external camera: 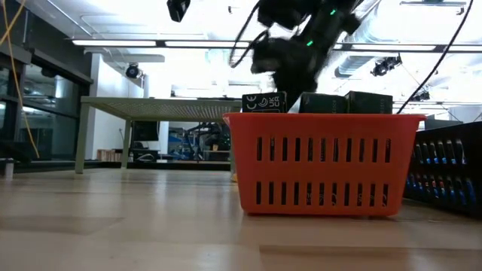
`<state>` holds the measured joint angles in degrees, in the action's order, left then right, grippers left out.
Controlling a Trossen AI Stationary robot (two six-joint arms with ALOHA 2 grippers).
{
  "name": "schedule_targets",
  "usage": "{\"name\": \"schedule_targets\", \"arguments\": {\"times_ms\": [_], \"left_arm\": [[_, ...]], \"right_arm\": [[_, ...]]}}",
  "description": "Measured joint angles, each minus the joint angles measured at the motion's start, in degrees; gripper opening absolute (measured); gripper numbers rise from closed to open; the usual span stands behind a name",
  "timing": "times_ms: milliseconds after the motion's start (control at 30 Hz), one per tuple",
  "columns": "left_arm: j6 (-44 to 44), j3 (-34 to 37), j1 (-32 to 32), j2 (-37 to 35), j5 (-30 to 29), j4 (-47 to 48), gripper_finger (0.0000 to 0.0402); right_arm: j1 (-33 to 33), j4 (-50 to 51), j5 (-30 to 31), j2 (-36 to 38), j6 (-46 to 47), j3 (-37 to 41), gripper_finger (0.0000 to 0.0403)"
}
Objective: Pick & Place Office Desk Supplies
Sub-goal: Put the violet wrist coil into the black basket
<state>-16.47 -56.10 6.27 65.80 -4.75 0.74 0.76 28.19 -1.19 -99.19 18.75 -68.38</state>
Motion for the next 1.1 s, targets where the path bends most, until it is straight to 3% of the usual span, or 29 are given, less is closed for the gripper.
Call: {"name": "schedule_targets", "arguments": {"times_ms": [467,1100], "left_arm": [[0.0,0.0,0.0,0.0,0.0,-1.2,0.0152],[0.0,0.0,0.0,0.0,0.0,-1.2,0.0152]], "right_arm": [[-8.8,17.2,5.9,9.3,22.5,0.0,0.0011],[-28.3,23.4,12.9,10.8,57.2,0.0,0.0011]]}}
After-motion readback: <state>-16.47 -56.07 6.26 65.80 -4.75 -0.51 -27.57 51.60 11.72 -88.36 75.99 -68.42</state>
